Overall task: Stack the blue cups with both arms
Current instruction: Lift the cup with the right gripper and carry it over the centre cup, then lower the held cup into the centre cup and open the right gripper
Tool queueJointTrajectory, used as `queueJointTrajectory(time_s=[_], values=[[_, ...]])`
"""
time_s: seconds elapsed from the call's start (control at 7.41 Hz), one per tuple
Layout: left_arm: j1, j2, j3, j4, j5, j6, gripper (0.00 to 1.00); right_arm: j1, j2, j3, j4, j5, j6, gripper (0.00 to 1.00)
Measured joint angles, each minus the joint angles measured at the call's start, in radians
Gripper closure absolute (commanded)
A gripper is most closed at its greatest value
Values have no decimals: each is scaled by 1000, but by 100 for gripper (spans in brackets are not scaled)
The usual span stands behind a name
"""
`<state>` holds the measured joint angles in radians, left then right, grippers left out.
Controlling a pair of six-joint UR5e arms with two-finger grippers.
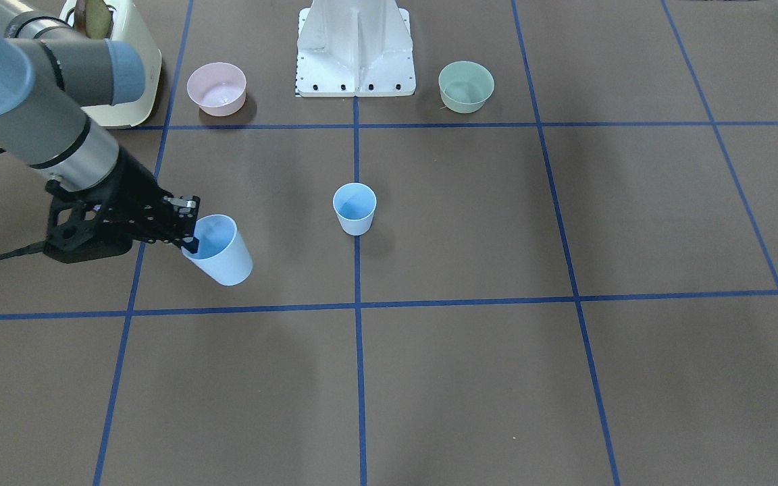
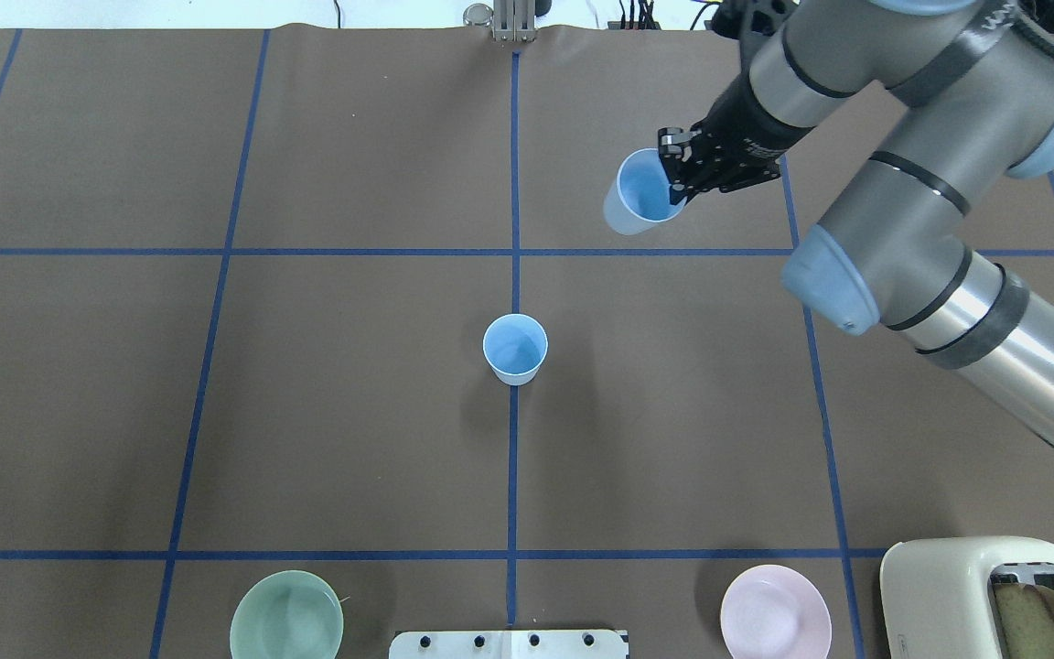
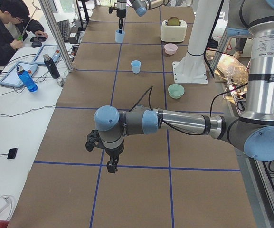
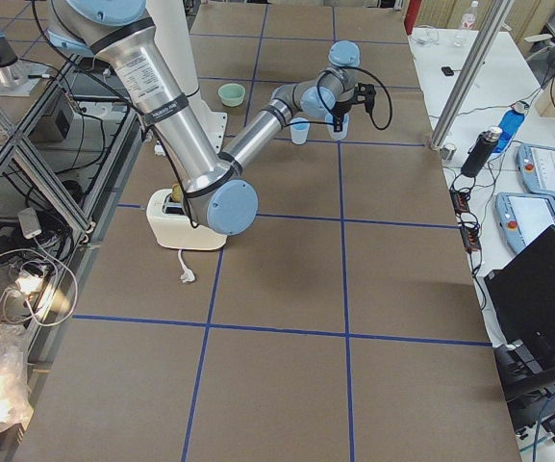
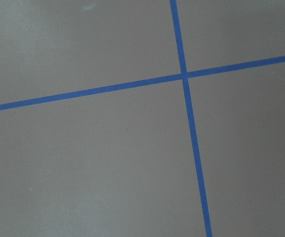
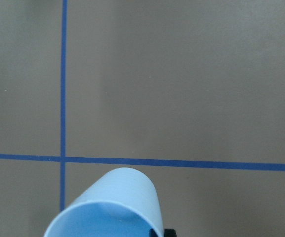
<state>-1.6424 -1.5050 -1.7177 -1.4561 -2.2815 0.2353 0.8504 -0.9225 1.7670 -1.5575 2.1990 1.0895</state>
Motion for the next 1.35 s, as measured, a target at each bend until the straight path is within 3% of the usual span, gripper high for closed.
queueJointTrajectory(time_s=[0.27, 0.67, 1.35], values=[[0, 27, -4, -28, 0, -18, 1, -126, 112, -2, -113, -109, 127, 100], [1, 33, 1, -32, 1, -20, 1, -265, 169, -22, -199, -221, 221, 100], [1, 38, 0, -33, 1, -21, 1, -320, 169, -68, -222, -262, 227, 100]])
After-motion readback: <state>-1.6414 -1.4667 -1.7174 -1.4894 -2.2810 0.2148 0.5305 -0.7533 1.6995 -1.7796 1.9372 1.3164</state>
